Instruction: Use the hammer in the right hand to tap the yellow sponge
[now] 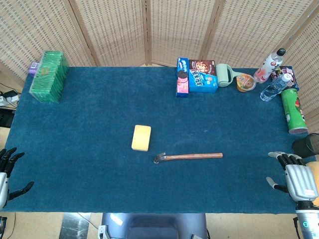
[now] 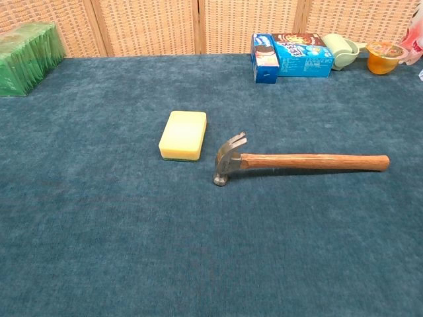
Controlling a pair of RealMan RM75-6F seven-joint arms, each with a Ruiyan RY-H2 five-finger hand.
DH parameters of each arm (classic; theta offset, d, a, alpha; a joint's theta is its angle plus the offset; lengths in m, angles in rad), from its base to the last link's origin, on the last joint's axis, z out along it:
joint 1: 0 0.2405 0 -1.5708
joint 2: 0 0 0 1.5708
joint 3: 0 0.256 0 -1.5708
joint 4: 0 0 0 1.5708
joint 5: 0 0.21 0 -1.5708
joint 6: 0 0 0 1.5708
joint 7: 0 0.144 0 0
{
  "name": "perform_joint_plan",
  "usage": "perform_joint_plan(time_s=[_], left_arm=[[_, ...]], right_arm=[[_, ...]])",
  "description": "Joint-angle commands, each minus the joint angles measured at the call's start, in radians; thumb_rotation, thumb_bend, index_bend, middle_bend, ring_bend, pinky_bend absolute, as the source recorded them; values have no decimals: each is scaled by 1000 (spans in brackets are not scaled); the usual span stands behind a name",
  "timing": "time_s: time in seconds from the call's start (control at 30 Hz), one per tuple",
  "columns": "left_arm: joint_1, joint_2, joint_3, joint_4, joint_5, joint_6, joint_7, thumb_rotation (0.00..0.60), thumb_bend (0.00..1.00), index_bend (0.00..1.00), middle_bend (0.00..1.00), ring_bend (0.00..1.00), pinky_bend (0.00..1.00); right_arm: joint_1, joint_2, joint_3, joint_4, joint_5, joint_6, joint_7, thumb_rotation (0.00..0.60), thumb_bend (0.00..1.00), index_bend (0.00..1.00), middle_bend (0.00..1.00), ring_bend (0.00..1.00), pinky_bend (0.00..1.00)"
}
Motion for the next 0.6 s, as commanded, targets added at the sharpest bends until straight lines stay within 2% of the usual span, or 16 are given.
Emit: perform_joint_plan(time_s=[0.03, 0.43, 0.6], left_arm=[[-5, -3, -1, 2, -4, -8, 0, 600, 181, 178, 97, 1, 0], [-8, 10, 1, -10, 13, 1, 6, 600, 181, 178, 97, 2, 0], [-13, 37, 1, -36, 28, 3, 16, 600, 180, 178, 97, 1, 0]], right_arm=[[4, -4, 3, 4, 7, -7, -1, 600, 258, 259, 297, 286, 215], [11, -9, -4, 3, -8, -18, 15, 600, 258, 259, 297, 286, 234], [36, 4, -11, -16, -37, -53, 74, 600, 258, 259, 297, 285, 242]])
